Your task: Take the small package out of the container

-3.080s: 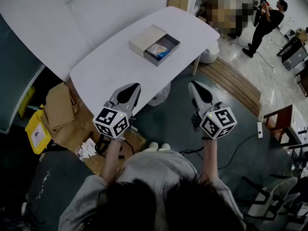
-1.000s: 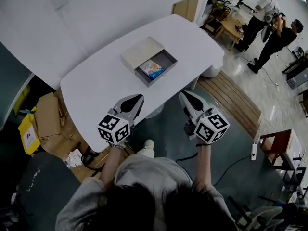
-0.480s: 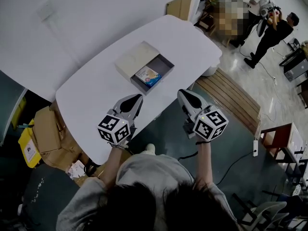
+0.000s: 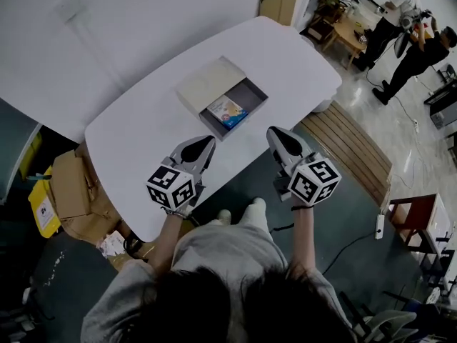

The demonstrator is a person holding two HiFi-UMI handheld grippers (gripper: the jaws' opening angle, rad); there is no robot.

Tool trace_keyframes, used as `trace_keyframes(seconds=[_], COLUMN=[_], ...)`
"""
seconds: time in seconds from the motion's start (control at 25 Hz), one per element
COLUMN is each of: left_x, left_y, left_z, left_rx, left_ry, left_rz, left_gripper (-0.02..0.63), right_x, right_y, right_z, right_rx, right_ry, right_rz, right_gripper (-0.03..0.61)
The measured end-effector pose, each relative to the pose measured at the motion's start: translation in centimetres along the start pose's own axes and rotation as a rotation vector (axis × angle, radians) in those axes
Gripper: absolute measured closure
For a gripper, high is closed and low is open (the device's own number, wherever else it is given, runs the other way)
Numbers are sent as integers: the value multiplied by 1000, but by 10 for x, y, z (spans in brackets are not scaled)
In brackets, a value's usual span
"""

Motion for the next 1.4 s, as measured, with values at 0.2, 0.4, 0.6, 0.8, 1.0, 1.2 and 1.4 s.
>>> trace_keyframes(seconds=[0.2,0.4,0.6,0.8,1.0,1.2,1.4], left_x=[3,4,5,7,7,3,-4], left_y=[7,13,19,18,18,19,22], left_z=[-11,-33,-55,-73,-85,-89,-87], left_rx=[72,153,238,324,401,476,527], left_ry=[-7,-18,-39,-71,-90,-101,-92], left_rz=[34,66,85,109,117,134,155], left_gripper=[617,618,618,618,617,618,617], right_x=[11,20,26,35,36,34,24], right_y=[-23,-48,-74,-96,-107,-116,-118], right_z=[-20,-46,-66,-83,-98,-114,-133], right_rx=[48,132,215,296,379,440,475], right_ry=[29,82,122,151,189,230,270], right_rz=[-14,-11,-15,-11,2,18,22], right_gripper=[566,566,566,566,566,566,566])
Point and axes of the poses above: the fingertips, and each gripper's own axes: z backward along the fingers, y to its left, x out of its top, the point moved 4 cm from there along z, backward along the fingers
